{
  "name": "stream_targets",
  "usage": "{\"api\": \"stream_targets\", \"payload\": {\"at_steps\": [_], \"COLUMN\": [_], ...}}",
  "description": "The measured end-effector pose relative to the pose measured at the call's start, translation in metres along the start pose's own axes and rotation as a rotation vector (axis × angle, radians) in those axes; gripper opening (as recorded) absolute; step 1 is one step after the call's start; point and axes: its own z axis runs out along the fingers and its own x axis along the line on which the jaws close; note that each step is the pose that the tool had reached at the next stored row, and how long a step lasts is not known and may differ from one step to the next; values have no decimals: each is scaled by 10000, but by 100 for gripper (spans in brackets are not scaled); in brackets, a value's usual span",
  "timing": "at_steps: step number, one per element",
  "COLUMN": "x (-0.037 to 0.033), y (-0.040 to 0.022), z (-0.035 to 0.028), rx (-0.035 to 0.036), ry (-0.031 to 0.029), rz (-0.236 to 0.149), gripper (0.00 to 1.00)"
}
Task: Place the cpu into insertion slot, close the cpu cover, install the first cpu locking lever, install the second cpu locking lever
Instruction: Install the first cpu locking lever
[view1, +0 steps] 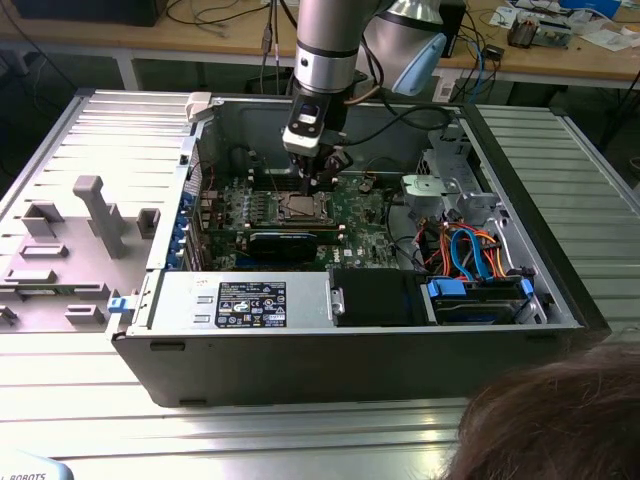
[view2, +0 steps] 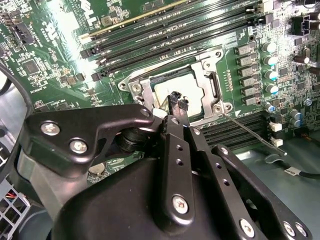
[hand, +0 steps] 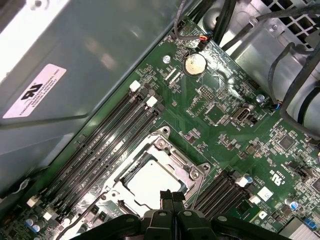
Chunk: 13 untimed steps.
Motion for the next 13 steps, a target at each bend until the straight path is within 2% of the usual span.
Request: {"api": "stream_targets", "payload": {"at_steps": [13], "x": [0], "y": [0], "z": [0], "rx": [-13], "ry": [-61], "rz": [-740], "gripper": [11]}}
